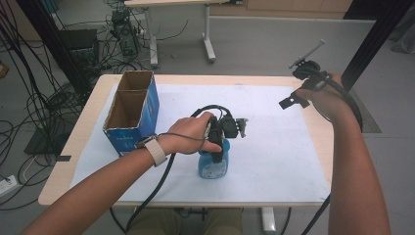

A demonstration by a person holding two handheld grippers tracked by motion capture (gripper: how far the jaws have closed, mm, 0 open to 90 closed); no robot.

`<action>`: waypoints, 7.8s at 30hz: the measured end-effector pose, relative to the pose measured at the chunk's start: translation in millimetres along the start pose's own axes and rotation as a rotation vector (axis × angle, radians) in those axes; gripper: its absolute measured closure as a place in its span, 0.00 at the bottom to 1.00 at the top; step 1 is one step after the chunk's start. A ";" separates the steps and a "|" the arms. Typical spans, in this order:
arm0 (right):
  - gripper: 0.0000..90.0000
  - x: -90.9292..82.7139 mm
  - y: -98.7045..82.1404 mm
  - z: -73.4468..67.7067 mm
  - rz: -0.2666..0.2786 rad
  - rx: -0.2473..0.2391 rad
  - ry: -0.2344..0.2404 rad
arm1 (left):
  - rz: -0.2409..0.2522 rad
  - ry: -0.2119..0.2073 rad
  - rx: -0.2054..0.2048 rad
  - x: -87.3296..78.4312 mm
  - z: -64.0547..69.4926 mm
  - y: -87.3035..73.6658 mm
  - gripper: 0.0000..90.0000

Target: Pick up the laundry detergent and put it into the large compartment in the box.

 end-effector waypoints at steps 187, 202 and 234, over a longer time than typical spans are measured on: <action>0.12 -21.6 -11.3 -6.4 0.054 -0.007 -0.015 | 0.095 -0.125 -1.009 -243.6 -76.0 -194.7 0.44; 0.12 -19.3 -10.9 -6.4 0.065 -0.014 -0.009 | 0.079 -0.155 -1.160 -226.9 -90.5 -229.8 0.44; 0.12 -14.9 -4.3 -6.7 0.050 -0.025 -0.004 | 0.081 -0.183 -1.327 -177.6 -119.3 -260.0 0.44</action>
Point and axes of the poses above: each handheld gripper's, and its own axes: x roughly forward along the jaws, y roughly out of its top, z roughly to its right, the point moved 3 cm from there along x, roughly forward along the jaws, and after that the axes turned 12 degrees about -z, right-handed, at the moved point
